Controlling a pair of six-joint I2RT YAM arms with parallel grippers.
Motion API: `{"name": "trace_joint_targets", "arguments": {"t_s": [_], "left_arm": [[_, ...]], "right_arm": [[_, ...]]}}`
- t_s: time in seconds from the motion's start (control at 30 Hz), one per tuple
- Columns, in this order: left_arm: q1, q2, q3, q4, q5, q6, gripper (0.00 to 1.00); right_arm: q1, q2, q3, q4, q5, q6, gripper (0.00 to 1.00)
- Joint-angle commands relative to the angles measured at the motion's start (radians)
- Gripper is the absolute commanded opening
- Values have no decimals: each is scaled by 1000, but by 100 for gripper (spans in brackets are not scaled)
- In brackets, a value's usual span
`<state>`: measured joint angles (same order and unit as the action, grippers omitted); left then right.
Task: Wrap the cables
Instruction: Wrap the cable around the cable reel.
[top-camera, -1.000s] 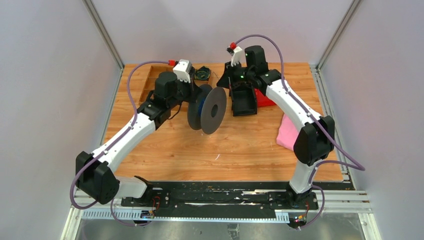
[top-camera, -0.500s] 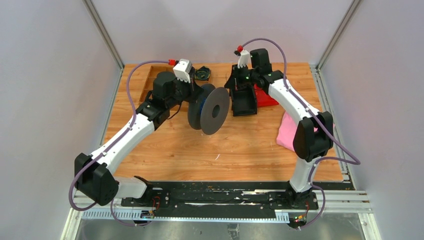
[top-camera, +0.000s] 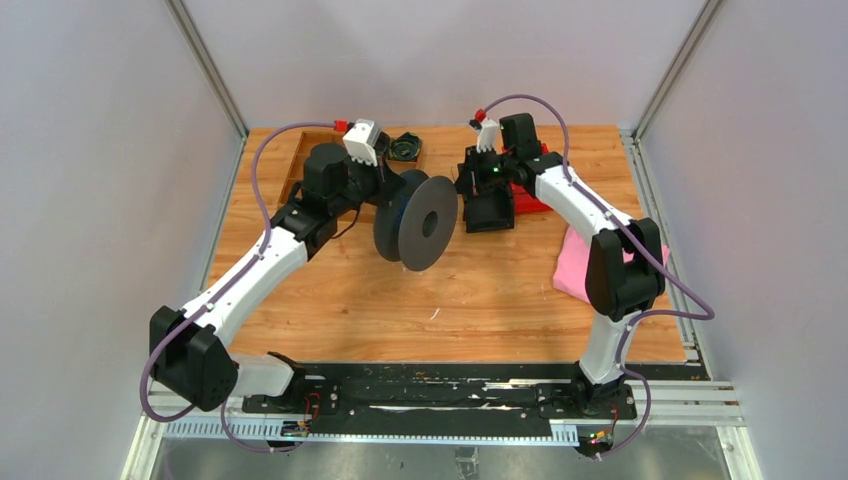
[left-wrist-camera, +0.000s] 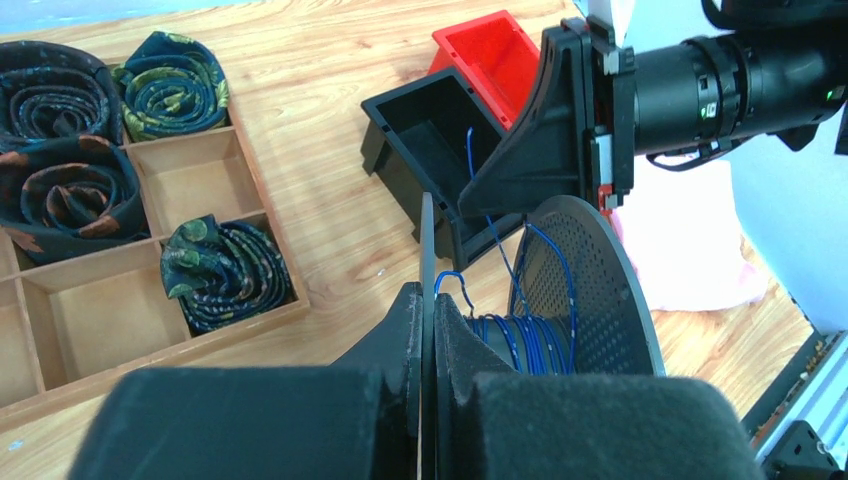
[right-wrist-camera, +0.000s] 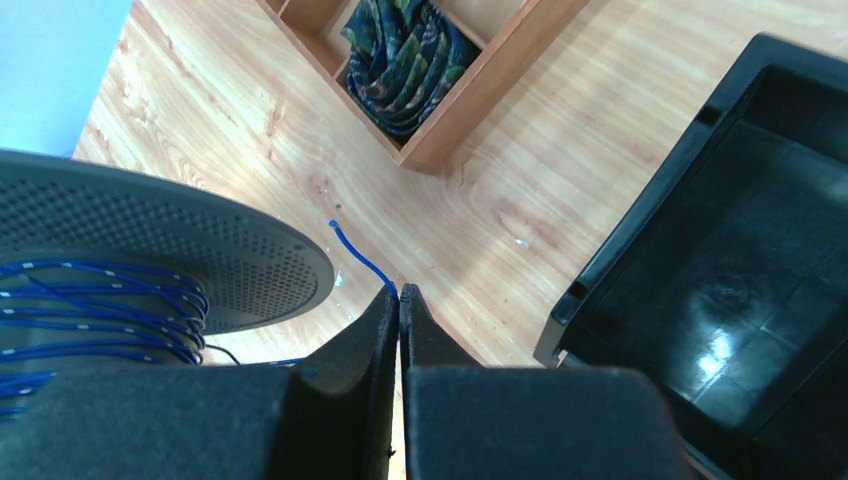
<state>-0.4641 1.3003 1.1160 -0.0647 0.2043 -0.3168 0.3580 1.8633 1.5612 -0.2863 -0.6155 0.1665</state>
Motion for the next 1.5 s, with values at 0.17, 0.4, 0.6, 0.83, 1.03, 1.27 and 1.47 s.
{"name": "trace_joint_targets", "arguments": {"t_s": [0.17,0.4,0.6,0.83,1.03,1.27,1.47], "left_arm": [[28,-41,22,92,69,-64,0],[45,-36,31,101,94,-99,0],[72,-39,29,108,91,-132,0],[125,-38,10,129,79,-203,0],[184,-31,-21,159,74,-321,0],[247,-25,-75,183,67,-475,1],[279,-9,-101,230,86,-537,0]], "right_arm": [[-10,9,-78,33,-31,-2,3],[4,13,-118,46,-71,6,3],[11,6,-147,50,-119,16,3],[16,-2,-191,74,-218,59,3],[33,-3,-246,182,-288,148,2],[61,0,-334,385,-324,351,1],[95,25,-354,503,-330,482,2]]}}
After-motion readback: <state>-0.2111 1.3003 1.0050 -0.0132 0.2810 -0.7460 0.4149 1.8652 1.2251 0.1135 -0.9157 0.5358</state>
